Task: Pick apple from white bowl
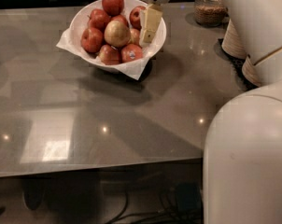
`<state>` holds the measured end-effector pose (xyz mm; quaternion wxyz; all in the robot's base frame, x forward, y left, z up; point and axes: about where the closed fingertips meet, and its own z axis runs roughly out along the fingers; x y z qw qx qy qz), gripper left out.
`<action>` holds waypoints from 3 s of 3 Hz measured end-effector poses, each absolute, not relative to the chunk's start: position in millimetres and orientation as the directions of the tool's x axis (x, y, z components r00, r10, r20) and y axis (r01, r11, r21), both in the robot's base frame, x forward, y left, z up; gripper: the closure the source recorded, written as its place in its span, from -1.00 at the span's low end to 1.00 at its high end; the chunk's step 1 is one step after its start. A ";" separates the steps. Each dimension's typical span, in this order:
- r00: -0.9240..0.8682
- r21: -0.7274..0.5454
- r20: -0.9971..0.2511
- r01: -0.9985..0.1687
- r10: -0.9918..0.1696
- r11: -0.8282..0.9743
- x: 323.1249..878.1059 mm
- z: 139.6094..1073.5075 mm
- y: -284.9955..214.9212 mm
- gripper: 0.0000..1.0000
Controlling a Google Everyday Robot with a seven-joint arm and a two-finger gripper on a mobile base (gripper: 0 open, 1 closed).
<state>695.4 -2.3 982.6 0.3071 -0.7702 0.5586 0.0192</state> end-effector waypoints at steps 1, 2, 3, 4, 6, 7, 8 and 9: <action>0.384 -0.439 -0.406 -0.878 -0.829 -0.192 712.4 968.0 8.7 -0.98; 0.388 -0.415 -0.443 -0.888 -0.808 -0.199 722.9 951.8 22.3 -0.68; 0.390 -0.396 -0.473 -0.895 -0.790 -0.205 729.9 939.2 34.6 -0.54; 0.393 -0.382 -0.495 -0.899 -0.775 -0.212 735.2 930.7 45.7 -0.56; 0.394 -0.362 -0.511 -0.905 -0.764 -0.224 738.8 923.3 57.3 -0.09; 0.395 -0.351 -0.505 -0.906 -0.768 -0.235 734.8 925.2 54.5 0.37; 0.401 -0.347 -0.489 -0.904 -0.775 -0.249 728.0 933.1 48.9 0.84; 0.415 -0.359 -0.466 -0.896 -0.781 -0.262 720.0 949.1 40.8 1.00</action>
Offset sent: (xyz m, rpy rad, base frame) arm 0.0433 0.0316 -0.0389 0.0885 0.0948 0.0657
